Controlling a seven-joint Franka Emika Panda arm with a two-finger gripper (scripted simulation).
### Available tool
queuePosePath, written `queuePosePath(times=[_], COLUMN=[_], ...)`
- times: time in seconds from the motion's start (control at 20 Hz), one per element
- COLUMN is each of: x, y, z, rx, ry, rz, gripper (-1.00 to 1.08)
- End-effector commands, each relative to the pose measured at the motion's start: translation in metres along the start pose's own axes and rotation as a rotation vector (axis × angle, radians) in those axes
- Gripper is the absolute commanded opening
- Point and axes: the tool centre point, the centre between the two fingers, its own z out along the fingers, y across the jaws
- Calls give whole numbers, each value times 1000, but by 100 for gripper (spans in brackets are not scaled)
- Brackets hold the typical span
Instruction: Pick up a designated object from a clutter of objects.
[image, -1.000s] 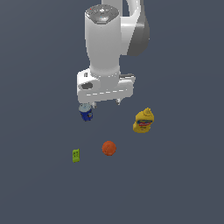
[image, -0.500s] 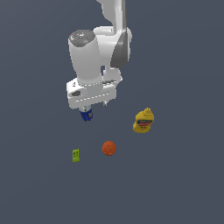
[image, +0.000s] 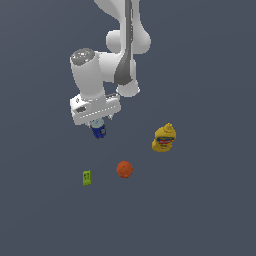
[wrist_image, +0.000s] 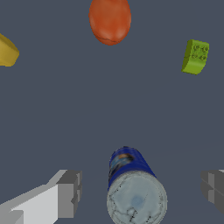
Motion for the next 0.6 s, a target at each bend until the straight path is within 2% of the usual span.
queuePosePath(times=[0.0,0.55], x=[-15,-55], y=[3,9], z=[10,35], rx=[-1,-5], ry=[2,4], rz=[-29,-102], gripper=[100,100])
